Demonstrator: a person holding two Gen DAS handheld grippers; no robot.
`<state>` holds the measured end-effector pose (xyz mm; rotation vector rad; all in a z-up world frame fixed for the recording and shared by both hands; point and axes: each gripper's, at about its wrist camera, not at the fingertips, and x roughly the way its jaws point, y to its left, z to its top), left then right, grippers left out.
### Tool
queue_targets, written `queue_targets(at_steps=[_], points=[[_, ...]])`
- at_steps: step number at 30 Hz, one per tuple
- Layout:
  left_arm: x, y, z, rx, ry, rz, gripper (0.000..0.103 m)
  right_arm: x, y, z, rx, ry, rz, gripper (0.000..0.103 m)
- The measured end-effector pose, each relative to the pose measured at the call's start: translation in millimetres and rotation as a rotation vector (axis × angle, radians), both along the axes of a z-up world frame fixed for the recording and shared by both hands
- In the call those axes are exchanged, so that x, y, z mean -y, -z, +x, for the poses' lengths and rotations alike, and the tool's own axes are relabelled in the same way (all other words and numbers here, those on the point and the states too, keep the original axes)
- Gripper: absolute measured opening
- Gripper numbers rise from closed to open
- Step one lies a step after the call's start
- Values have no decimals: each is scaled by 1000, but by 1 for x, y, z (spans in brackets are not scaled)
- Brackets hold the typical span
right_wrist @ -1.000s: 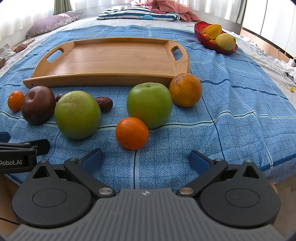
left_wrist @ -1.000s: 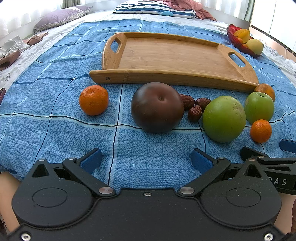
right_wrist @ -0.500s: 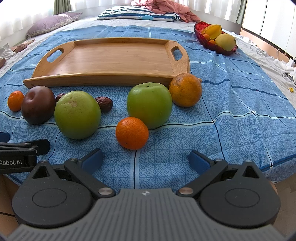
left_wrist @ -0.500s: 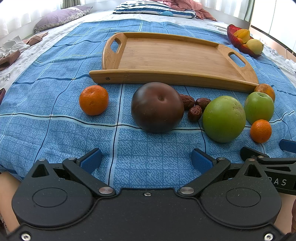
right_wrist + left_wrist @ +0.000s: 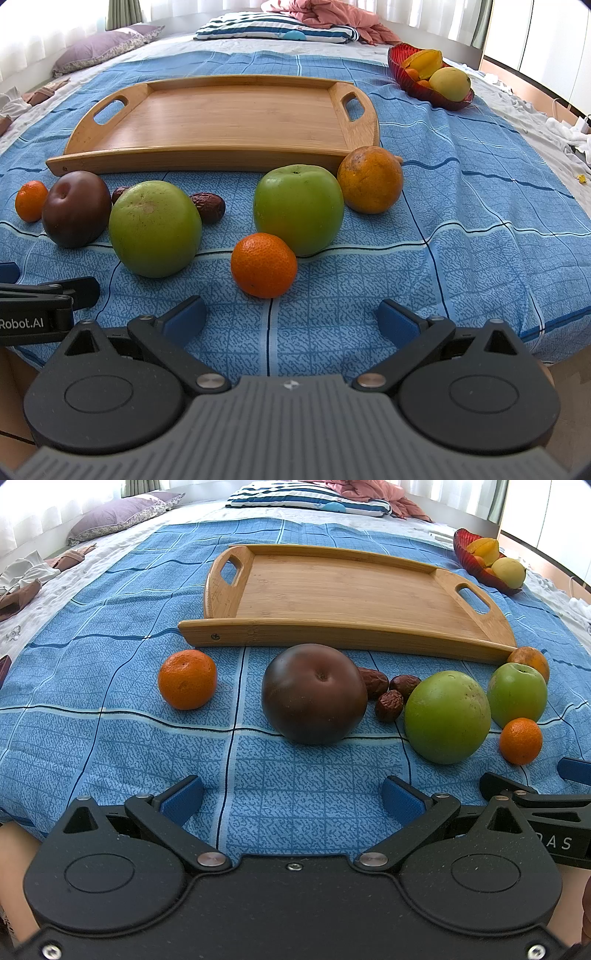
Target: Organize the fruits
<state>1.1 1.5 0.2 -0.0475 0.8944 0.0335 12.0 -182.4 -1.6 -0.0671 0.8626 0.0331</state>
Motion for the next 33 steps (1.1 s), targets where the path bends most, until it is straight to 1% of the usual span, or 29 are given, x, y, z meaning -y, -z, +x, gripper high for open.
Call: queue_targets(at_steps=[10,11,19,24,27,29,31,33], points=[[0,0,0,1,0,3,103,1,4,1,4,0,1,103],[1,0,0,2,0,6,103,1,1,0,9,1,6,103],[1,-2,-3,22,-7,4,103,4,2,-10,69,-26,8,103],[3,1,-6,47,-7,8,103,10,5,-11,96,-48,27,103],[2,3,-8,70,-5,7,103,10,7,-15,125,-40,34,103],[2,4,-10,90,-8,7,103,9,11,-19,167,-40,26,103],[5,6,-12,105,-10,18,103,7,14,-24,188,-44,10,103],[6,7,-14,119,-11,27,103,5,13,-22,182,-55,-5,103]])
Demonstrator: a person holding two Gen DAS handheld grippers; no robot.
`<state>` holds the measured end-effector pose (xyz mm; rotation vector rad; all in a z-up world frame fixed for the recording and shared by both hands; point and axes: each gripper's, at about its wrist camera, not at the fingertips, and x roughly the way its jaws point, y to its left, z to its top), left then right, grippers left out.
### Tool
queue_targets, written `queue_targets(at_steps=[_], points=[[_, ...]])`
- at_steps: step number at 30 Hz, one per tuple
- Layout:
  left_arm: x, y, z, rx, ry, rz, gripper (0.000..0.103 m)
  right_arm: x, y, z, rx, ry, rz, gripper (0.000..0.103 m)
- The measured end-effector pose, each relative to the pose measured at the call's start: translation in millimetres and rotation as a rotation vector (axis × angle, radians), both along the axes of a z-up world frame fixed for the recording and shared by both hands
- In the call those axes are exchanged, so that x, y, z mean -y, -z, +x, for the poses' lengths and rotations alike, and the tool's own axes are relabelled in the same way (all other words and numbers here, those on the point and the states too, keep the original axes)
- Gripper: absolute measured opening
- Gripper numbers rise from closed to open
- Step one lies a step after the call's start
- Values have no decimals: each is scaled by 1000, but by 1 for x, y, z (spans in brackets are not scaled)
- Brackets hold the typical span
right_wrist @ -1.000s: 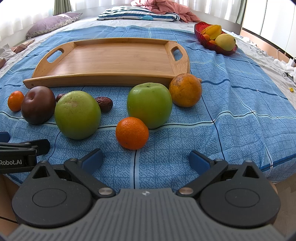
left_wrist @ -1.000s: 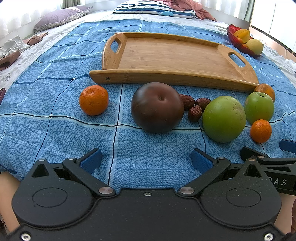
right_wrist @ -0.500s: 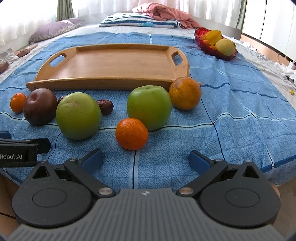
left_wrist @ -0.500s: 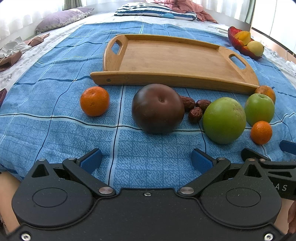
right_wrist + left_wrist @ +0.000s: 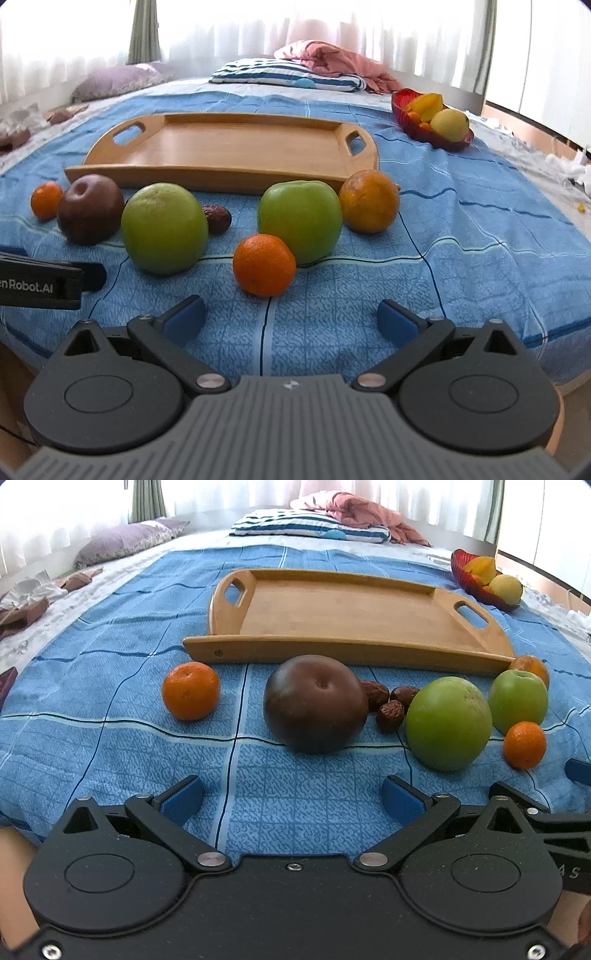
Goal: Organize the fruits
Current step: 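Grasp the dark red plum with the left gripper while the right grasps a tangerine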
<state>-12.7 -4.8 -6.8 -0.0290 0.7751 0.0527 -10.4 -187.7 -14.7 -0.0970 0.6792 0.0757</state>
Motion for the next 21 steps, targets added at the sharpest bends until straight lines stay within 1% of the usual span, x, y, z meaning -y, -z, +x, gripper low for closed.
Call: queue_targets(at_steps=[3,6,11,13,15,16,18,21], points=[[1,0,-1,14,-5,1,103,4,-1,4,-15,-13,22,103],[0,-1,-3,22,-3,1,103,5,1,0,12,-30,17,103],[0,-6,-4,41,3,0,103,6,1,-7,53,-22,42,103],[-1,-10,-6,61,6,-2,103,7,0,-10,69,-27,52,100],[-2,-15,-7,91,8,-4,103,6,-2,-12,85,-35,53,93],[-2,-18,-7,108,7,-2,103,5,-3,-13,93,-37,52,91],[-2,-24,-7,147,3,10,103,4,-5,-15,113,-42,48,84],[0,-31,-5,191,10,40,101,3,-10,-17,145,-38,58,78]])
